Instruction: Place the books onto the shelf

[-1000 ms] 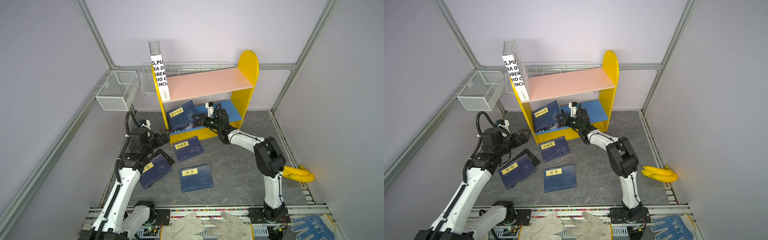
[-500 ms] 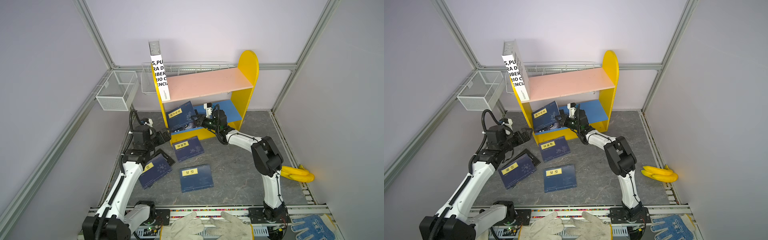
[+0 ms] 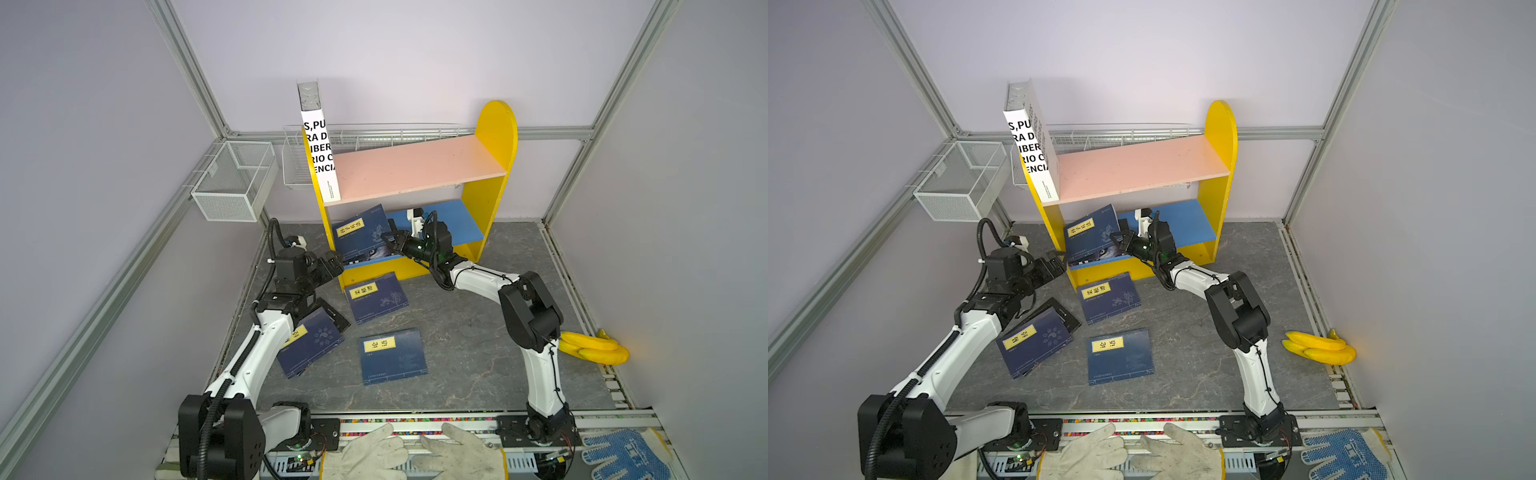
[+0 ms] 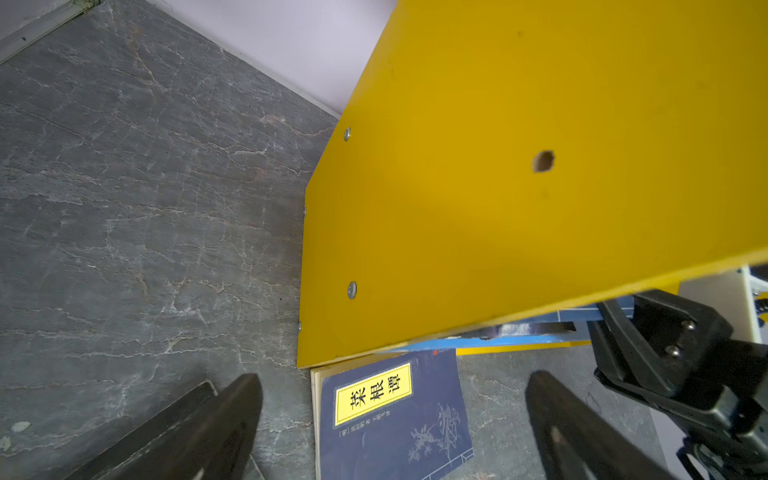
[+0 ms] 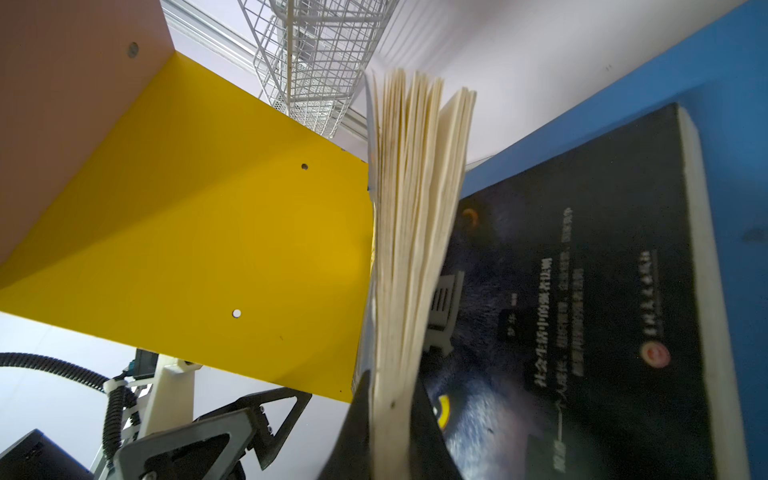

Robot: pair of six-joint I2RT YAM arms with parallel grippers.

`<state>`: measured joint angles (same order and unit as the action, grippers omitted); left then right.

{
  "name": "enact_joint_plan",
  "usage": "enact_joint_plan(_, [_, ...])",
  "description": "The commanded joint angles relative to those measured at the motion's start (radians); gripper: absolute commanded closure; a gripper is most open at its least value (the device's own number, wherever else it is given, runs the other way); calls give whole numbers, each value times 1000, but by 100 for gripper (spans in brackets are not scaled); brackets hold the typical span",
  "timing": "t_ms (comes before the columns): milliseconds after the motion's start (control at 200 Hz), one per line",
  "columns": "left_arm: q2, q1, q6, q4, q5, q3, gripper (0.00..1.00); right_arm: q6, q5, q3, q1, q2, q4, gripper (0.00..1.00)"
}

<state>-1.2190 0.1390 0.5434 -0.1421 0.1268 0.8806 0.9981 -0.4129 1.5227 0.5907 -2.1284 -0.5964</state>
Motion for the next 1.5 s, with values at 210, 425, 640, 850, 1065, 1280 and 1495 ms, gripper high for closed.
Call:
enact_joint_plan(210, [-49,-6,20,68,-5,24,1,9,-102,0,9,-5,33,88])
enact_joint_plan(425, [-80,-4,34,97,0,36,0,22,-99,-39,-3,10,28,88])
enact_joint_plan(640, [-112,3,46,108,-18,49,0,14,-98,-18,10,-4,49,88])
enact_joint_plan(850, [-157,39,64,122,-97,62,0,13,-98,-1,21,-21,62,88])
enact_joint_plan(1065, [-216,69,96,139,-166,76,0,-12,-94,-3,40,-27,119,88])
enact_joint_plan(1280, [-265,99,130,104,-250,84,2,-31,-81,-12,42,-19,159,88])
enact_joint_plan(1495, [-280,104,161,63,-300,73,5,-116,-42,11,42,9,282,83])
